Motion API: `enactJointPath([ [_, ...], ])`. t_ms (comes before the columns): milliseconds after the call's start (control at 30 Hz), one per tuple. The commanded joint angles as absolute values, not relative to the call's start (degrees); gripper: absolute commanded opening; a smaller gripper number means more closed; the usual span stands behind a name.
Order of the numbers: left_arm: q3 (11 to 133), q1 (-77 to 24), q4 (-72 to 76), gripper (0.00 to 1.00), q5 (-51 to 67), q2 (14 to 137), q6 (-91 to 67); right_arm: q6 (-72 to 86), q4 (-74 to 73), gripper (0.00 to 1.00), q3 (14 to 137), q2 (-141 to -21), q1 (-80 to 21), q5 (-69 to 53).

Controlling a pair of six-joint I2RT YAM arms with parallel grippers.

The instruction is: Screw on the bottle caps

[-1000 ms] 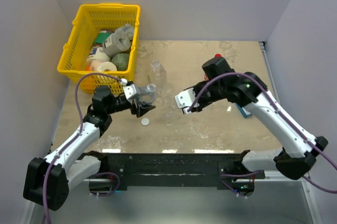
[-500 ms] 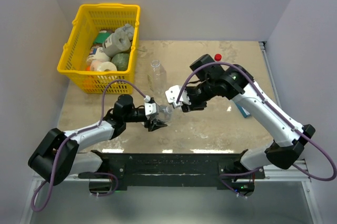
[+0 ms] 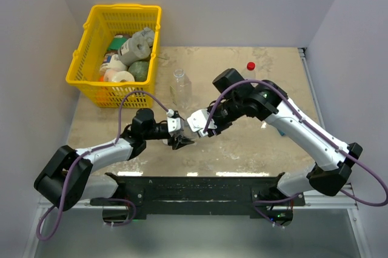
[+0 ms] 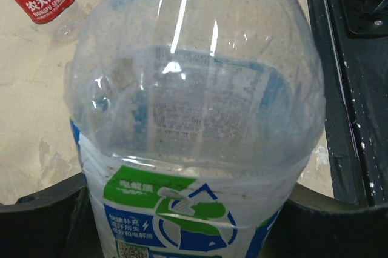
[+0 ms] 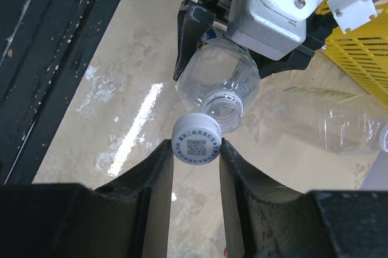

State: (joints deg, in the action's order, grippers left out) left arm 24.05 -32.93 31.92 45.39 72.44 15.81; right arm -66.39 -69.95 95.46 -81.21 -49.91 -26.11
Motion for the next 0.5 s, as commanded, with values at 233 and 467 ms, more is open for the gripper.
enactJointPath([
  [233, 26.81, -33.93, 37.35, 0.0, 47.46, 71.9, 17.22, -68.29, -64.07, 0.1, 92.81, -80.42, -50.54, -24.7],
  [467, 26.63, -34.36, 36.74, 0.0, 47.64, 71.37, 19.33, -67.15, -63.28, 0.11, 92.2, -81.03, -50.54, -24.52],
])
